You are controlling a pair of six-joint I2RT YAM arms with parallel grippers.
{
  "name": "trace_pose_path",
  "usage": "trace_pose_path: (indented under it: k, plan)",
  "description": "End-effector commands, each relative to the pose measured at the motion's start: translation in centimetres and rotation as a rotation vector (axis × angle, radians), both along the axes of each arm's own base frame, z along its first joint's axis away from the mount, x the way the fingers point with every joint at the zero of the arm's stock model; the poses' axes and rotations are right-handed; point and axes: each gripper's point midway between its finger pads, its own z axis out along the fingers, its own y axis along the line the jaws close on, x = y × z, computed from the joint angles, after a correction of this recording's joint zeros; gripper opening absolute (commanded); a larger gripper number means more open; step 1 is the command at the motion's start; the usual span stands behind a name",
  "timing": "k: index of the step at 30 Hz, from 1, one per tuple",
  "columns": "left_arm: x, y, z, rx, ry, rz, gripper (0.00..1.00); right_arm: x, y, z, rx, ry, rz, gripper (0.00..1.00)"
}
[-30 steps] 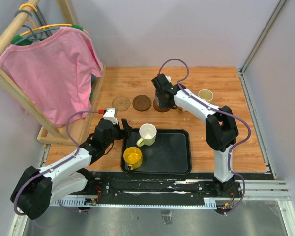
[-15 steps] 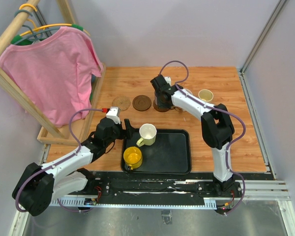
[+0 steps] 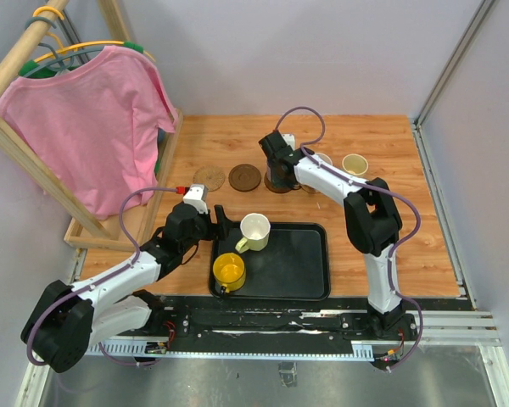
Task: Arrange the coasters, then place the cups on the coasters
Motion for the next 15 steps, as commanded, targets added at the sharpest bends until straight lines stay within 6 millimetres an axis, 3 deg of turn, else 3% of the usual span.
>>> trace_pose_path:
  k: [1,15]
  plan:
    - [0.35,-0.75,0.95,-0.019,-0.029,-0.019,0.85,1.46,-1.03,0.27,-0.005,-0.048,-0.052,0.01]
    - [0.32,-0.78,0.70,-0.022,-0.023,-0.018,0.85,0.87,-0.74,-0.33,0.021,-0.012,-0.037,0.02]
